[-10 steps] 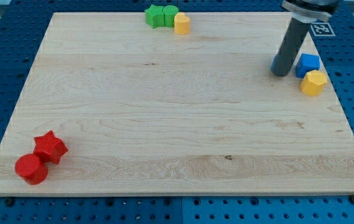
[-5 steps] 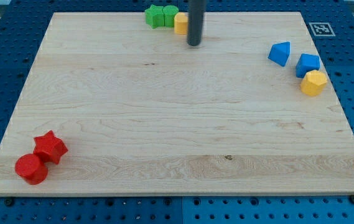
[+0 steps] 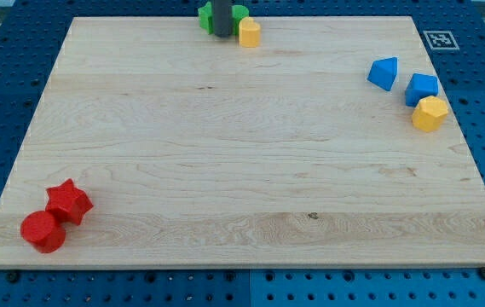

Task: Push the yellow heart into the left side of the yellow hexagon

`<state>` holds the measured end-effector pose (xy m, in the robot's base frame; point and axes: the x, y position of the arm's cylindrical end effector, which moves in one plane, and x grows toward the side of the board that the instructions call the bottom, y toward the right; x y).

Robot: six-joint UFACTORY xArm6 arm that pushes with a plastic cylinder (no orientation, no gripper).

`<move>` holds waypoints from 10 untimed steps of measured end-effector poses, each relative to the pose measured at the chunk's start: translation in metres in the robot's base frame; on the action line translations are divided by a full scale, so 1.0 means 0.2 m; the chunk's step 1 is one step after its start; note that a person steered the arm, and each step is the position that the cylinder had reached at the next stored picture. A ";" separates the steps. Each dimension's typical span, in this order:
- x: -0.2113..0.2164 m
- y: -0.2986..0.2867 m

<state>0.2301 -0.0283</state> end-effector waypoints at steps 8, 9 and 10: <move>0.31 0.65; 0.47 0.78; 0.49 0.86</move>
<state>0.3274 0.1430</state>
